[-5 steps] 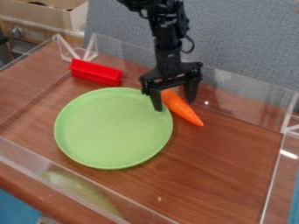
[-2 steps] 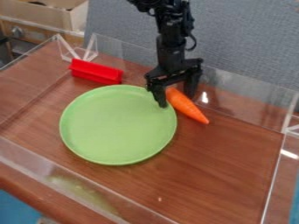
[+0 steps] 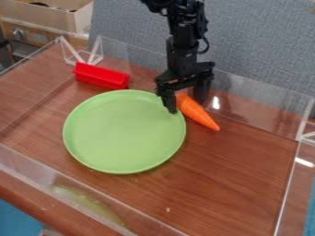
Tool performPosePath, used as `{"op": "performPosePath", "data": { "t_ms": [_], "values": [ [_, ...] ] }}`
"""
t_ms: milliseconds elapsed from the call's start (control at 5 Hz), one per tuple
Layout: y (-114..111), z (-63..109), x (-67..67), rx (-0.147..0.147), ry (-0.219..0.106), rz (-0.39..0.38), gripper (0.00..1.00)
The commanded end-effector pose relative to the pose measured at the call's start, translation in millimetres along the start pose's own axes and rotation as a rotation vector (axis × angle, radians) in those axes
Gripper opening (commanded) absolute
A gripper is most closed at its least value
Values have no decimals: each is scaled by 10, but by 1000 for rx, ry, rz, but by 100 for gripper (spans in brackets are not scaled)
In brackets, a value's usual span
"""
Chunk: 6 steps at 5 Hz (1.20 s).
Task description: Put the carrot on the left side
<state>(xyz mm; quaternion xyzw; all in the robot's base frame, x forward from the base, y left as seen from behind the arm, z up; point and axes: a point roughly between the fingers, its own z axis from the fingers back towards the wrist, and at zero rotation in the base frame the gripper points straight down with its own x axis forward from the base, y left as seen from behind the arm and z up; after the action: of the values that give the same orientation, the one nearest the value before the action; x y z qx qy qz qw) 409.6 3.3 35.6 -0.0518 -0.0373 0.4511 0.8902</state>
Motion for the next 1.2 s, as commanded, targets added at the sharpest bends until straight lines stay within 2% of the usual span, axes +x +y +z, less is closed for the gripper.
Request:
{"op": "performPosePath", "data": {
  "t_ms": [0, 800, 1000],
  "values": [
    [-166, 29, 65, -36, -33, 19, 100],
    [-161, -13, 67, -3, -14, 46, 100],
    [-196, -148, -10, 2, -9, 56, 100]
  ]
}}
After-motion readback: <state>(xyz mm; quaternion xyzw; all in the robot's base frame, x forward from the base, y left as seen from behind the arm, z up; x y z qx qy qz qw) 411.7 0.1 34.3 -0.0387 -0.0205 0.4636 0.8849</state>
